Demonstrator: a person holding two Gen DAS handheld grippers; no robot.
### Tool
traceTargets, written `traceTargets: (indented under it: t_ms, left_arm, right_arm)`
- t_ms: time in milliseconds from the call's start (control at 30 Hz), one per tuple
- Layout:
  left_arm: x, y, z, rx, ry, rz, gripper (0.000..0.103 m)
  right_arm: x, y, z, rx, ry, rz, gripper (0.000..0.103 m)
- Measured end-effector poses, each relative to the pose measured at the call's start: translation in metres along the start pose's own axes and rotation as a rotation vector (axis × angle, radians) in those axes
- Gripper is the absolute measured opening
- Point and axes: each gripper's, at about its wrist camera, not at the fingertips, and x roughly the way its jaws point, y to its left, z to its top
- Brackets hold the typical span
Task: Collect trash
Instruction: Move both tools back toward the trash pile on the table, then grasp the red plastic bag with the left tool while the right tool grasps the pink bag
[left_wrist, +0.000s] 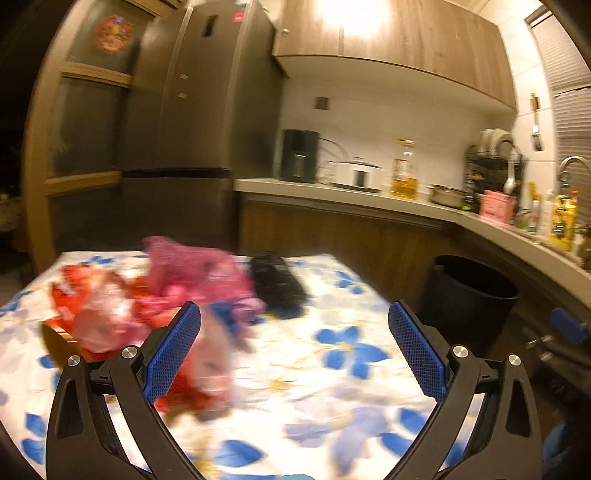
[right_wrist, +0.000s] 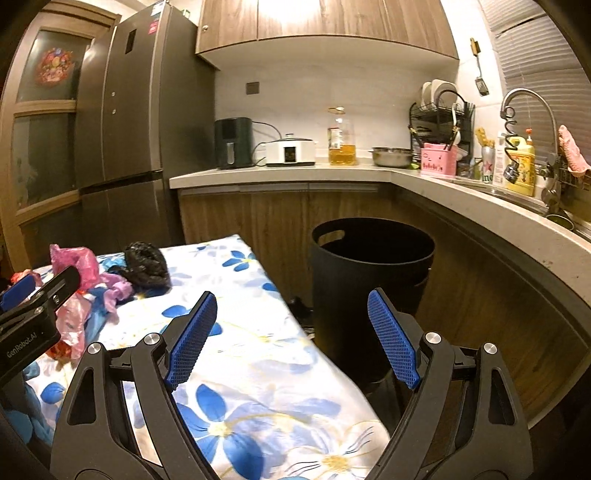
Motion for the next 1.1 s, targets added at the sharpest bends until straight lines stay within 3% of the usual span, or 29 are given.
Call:
traceTargets:
  t_ms: [67,200,533,700,767,800,833,867,967,1100]
  left_arm:
    - [0.001,0.015,-0.007,0.012,-0.009,0.077,0.097]
    - [0.008,0.041,-0.015,-0.013,0.025,0.126,0.097]
    - [0.032,0.053,-0.024,-0.03,0.113,0.098,0.088]
    - [0.048,0.059,-0.03,-0.063,0.195,0.095,0.06]
    - [0.05,0.06,-0.032,-0.07,0.211,0.086,0.041]
    - [0.05,0.061,-0.033,-0.068,0.214,0.081,0.036]
    - [0.05,0.06,-0.034,-0.062,0.223,0.063,0.021]
    - [0.049,0.059,-0.036,-0.055,0.235,0.048,0.016]
    - [0.041,0.059,-0.039,-0.053,0.228,0.016,0.009]
    - [0.018,0.062,-0.036,-0.056,0.186,-0.007,0.006]
  right_arm:
    - [0.001,0.006,-0.002,0.003,-0.002,0.018,0.083]
    - [0.005,0.03,-0.01,-0.012,-0.016,0.071,0.083]
    - [0.019,0.066,-0.02,-0.023,-0.003,0.145,0.083]
    - [0.025,0.072,-0.021,-0.032,0.004,0.161,0.083]
    - [0.027,0.077,-0.021,-0.041,0.007,0.171,0.083]
    - [0.028,0.08,-0.021,-0.046,0.008,0.176,0.083]
    - [0.028,0.081,-0.021,-0.048,0.008,0.181,0.083]
    - [0.029,0.083,-0.021,-0.048,0.01,0.189,0.083]
    - [0.032,0.09,-0.019,-0.053,0.011,0.206,0.083]
    - [0.035,0.099,-0.017,-0.064,0.009,0.234,0.083]
